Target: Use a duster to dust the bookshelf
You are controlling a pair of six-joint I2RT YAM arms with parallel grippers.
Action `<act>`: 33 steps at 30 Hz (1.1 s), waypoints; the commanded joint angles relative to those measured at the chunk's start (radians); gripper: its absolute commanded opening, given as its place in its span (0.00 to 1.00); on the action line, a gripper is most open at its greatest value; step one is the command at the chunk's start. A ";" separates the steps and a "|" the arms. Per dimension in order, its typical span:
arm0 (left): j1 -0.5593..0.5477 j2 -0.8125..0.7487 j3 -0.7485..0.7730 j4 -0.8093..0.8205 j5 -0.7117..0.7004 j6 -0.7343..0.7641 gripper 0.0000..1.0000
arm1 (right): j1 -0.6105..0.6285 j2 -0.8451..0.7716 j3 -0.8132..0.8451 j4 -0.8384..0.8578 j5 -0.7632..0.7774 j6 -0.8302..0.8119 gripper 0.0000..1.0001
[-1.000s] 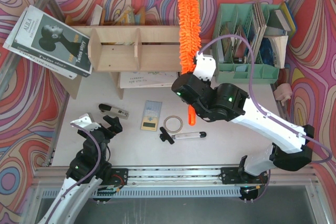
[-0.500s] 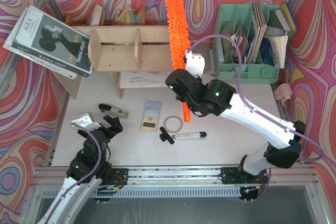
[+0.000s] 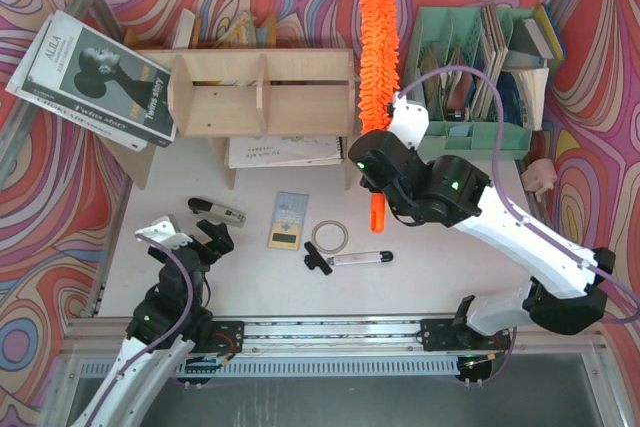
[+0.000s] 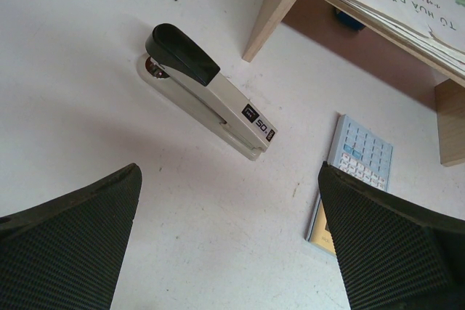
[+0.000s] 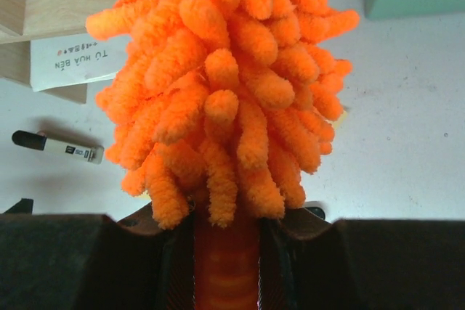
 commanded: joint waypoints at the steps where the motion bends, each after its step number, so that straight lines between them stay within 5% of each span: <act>1: -0.001 -0.006 -0.018 0.018 0.007 0.014 0.98 | 0.001 -0.046 -0.004 0.049 -0.018 0.005 0.00; 10: -0.002 -0.012 -0.016 0.009 0.001 0.010 0.98 | 0.305 0.074 0.081 -0.024 0.169 0.214 0.00; 22: -0.003 -0.027 -0.013 -0.010 -0.001 0.004 0.98 | 0.600 0.170 -0.035 -0.004 0.342 0.606 0.00; 33: -0.001 -0.029 -0.007 -0.024 -0.004 -0.004 0.98 | 0.688 0.365 0.012 0.324 0.230 0.395 0.00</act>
